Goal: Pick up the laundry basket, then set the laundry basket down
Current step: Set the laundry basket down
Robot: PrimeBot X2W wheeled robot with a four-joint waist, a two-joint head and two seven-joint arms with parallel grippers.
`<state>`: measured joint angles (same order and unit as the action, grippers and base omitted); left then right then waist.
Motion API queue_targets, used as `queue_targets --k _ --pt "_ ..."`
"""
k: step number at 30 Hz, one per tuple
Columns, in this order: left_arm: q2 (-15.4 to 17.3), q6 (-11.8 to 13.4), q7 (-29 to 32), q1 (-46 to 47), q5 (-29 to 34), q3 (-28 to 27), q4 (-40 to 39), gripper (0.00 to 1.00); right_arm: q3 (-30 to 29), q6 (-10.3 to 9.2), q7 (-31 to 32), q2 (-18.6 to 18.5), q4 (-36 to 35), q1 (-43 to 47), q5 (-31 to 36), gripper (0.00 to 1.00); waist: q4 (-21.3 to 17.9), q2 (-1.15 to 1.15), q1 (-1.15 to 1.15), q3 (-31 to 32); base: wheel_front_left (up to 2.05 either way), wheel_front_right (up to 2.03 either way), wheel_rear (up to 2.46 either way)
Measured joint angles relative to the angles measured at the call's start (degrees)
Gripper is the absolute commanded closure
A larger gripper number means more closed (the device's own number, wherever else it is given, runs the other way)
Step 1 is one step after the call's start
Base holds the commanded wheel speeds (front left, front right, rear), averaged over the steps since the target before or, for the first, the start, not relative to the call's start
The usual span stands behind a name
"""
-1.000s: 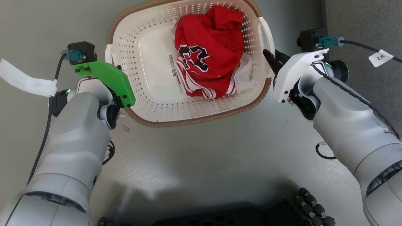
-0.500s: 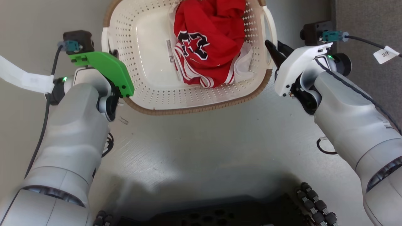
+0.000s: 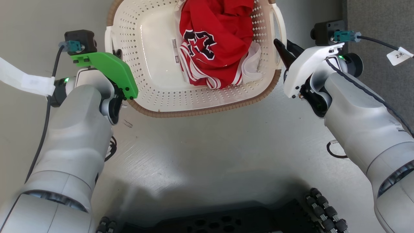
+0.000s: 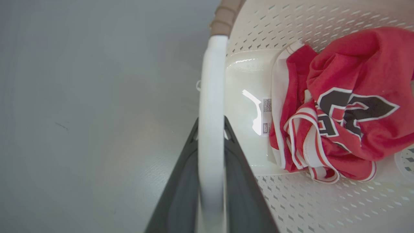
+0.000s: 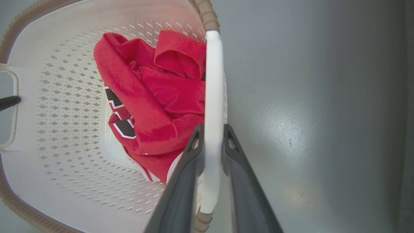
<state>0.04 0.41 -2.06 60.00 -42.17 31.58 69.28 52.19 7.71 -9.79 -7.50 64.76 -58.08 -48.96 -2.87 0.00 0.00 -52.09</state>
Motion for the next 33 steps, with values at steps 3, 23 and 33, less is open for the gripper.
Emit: queue_targets --k 3,23,33 --pt "0.0 -0.5 0.0 0.1 0.0 0.0 0.3 1.00 0.2 0.00 0.0 0.0 0.0 0.0 -0.2 1.00 0.0 0.00 0.00 0.0 0.00 0.00 0.00" --pt "1.0 -4.4 -0.3 0.1 -1.7 0.5 1.3 0.00 2.9 -0.18 0.5 -0.2 -0.9 0.9 -1.2 0.00 0.2 0.00 0.00 2.4 0.00 0.00 0.00" --pt "1.0 -4.9 -5.1 -2.2 -1.4 1.3 1.7 0.00 2.8 -0.18 -1.7 -0.9 -1.0 2.3 -3.1 0.00 -0.2 0.00 0.00 6.6 0.00 0.00 0.00"
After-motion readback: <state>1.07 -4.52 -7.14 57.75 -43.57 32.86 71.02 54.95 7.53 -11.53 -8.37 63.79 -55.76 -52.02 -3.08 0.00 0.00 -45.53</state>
